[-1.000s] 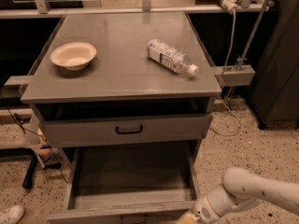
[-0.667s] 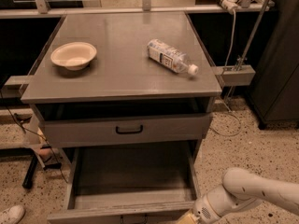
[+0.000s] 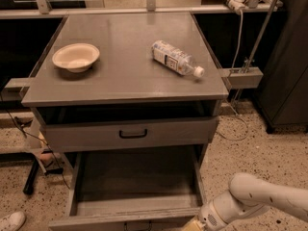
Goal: Close middle drawer
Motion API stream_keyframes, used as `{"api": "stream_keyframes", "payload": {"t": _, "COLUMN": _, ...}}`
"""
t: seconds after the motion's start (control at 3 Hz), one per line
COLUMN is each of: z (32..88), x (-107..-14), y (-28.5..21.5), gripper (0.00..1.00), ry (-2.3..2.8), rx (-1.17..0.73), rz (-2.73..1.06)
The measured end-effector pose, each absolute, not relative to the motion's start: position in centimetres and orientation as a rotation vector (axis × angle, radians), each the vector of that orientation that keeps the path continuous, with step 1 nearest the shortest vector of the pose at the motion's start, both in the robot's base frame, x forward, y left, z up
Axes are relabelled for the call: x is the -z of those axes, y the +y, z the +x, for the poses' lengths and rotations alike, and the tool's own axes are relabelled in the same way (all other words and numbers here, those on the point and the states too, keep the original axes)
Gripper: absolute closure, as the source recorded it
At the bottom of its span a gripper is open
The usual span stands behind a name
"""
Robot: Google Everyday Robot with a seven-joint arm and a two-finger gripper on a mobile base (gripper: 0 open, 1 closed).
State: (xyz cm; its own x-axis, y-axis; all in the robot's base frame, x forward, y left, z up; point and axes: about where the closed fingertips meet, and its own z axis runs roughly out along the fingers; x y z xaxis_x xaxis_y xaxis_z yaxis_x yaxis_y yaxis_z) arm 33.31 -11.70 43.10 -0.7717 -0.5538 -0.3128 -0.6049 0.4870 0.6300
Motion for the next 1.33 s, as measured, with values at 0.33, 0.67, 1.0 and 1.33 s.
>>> {"api": "stream_keyframes", "payload": {"t": 0.33, "z": 33.31, "x": -43.10, "y": -11.70, "gripper": 0.11, "ry": 2.650, "rx": -1.165, "rz": -1.034}}
{"api": "stream_keyframes", "payload": {"t": 0.67, "z": 33.30, "x": -43.10, "y": -11.70, "gripper": 0.00, "ry": 2.650, "rx": -1.165, "rz": -1.034}}
{"api": "stream_keyframes", "payload": {"t": 1.0, "z": 33.30, "x": -43.10, "y": -11.69, "gripper": 0.00, "ry": 2.650, "rx": -1.165, "rz": -1.034}}
{"api": "stream_keyframes", "payload": {"t": 1.33, "z": 33.30, "x": -43.10, "y": -11.69, "gripper": 0.19, "ry": 2.650, "rx": -1.166, "rz": -1.034}}
